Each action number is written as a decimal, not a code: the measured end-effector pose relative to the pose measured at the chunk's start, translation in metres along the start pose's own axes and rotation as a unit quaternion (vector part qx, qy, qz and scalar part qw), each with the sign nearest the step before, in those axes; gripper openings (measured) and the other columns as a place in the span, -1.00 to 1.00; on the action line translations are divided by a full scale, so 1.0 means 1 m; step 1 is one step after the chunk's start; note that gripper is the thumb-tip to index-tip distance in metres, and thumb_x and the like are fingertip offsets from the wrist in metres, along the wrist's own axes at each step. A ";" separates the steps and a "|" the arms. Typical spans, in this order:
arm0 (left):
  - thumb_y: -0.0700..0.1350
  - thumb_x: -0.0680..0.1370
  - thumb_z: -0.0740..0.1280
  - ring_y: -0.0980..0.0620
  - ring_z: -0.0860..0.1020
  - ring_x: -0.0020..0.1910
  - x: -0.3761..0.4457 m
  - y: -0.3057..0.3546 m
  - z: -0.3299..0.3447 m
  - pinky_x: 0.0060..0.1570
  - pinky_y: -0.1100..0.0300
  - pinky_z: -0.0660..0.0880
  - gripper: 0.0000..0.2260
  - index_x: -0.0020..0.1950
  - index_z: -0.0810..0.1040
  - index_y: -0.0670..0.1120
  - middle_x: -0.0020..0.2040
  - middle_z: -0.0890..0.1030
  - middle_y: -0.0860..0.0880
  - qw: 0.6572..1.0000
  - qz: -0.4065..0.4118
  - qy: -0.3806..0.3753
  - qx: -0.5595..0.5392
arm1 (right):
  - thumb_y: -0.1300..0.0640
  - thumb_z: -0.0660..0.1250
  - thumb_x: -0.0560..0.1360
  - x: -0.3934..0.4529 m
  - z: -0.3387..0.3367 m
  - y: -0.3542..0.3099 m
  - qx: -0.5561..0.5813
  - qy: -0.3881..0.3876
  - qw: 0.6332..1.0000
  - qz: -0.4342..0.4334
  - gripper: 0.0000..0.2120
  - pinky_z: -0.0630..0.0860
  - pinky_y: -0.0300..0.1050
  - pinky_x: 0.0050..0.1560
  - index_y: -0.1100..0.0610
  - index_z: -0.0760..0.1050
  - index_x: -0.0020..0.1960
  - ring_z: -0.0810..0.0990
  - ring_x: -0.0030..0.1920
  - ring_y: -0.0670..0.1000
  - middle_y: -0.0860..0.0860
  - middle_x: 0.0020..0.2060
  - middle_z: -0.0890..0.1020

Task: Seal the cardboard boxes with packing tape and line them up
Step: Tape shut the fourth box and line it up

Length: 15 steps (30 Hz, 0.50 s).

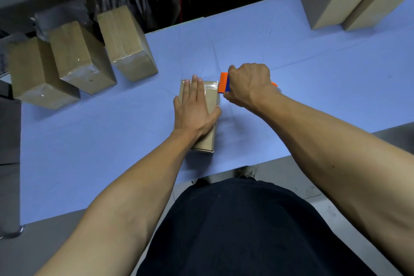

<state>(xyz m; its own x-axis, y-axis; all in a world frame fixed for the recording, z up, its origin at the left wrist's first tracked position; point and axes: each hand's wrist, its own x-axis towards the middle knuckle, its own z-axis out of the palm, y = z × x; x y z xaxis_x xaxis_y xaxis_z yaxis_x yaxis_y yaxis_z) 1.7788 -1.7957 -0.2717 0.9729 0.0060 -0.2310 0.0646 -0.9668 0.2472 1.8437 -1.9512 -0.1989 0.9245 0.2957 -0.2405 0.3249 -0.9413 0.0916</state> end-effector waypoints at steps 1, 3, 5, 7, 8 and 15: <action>0.27 0.50 0.06 -0.06 -0.14 0.61 0.002 0.000 -0.001 0.43 -0.16 0.08 -0.19 0.63 -0.11 -0.09 0.64 -0.12 -0.03 1.000 -0.002 0.000 -0.002 | -0.03 0.32 0.50 0.001 0.000 0.001 0.000 0.001 1.000 -0.003 -0.75 0.19 -0.13 -0.36 0.13 0.37 -0.02 0.40 -0.27 0.10 0.01 -0.39 0.28; 0.27 0.50 0.05 -0.06 -0.14 0.61 0.004 0.000 -0.001 0.43 -0.16 0.07 -0.19 0.63 -0.10 -0.09 0.64 -0.12 -0.03 1.000 -0.004 -0.004 -0.008 | -0.07 0.32 0.50 0.003 0.000 0.004 0.003 0.001 1.000 -0.006 -0.70 0.26 -0.09 -0.27 0.14 0.41 0.05 0.41 -0.26 0.12 0.01 -0.38 0.28; 0.26 0.50 0.06 -0.06 -0.13 0.61 0.004 0.002 -0.001 0.43 -0.16 0.08 -0.20 0.63 -0.10 -0.10 0.64 -0.11 -0.04 1.000 -0.004 -0.001 -0.006 | -0.12 0.32 0.50 0.005 0.000 0.009 0.002 -0.004 1.000 -0.010 -0.64 0.29 -0.08 -0.24 0.14 0.43 0.10 0.41 -0.25 0.13 0.03 -0.34 0.33; 0.26 0.50 0.06 -0.06 -0.12 0.61 0.001 0.002 -0.001 0.41 -0.15 0.11 -0.20 0.63 -0.09 -0.10 0.64 -0.10 -0.04 1.000 -0.004 0.005 -0.006 | -0.20 0.32 0.49 0.004 0.002 0.012 0.005 -0.016 1.000 -0.015 -0.57 0.31 -0.08 -0.22 0.12 0.42 0.14 0.43 -0.24 0.14 0.05 -0.25 0.41; 0.26 0.50 0.05 -0.06 -0.12 0.61 0.000 0.002 -0.001 0.40 -0.15 0.12 -0.20 0.63 -0.08 -0.10 0.64 -0.10 -0.03 1.000 -0.005 0.007 -0.003 | -0.22 0.31 0.49 0.003 0.004 0.014 0.012 -0.019 1.000 -0.014 -0.56 0.31 -0.08 -0.23 0.11 0.42 0.14 0.44 -0.24 0.15 0.05 -0.23 0.42; 0.25 0.53 0.09 -0.05 -0.14 0.61 0.000 0.001 0.000 0.42 -0.18 0.11 -0.21 0.63 -0.11 -0.09 0.64 -0.12 -0.03 1.000 -0.003 0.009 -0.003 | -0.25 0.30 0.48 -0.005 0.019 0.034 0.001 -0.050 0.999 0.014 -0.54 0.31 -0.08 -0.24 0.08 0.40 0.16 0.45 -0.23 0.14 0.05 -0.24 0.41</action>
<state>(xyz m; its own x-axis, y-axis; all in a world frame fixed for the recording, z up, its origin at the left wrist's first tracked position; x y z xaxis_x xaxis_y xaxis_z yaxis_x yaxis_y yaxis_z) 1.7784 -1.7968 -0.2714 0.9763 0.0161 -0.2157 0.0714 -0.9654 0.2509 1.8461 -1.9876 -0.2128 0.9087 0.2516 -0.3332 0.2987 -0.9493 0.0979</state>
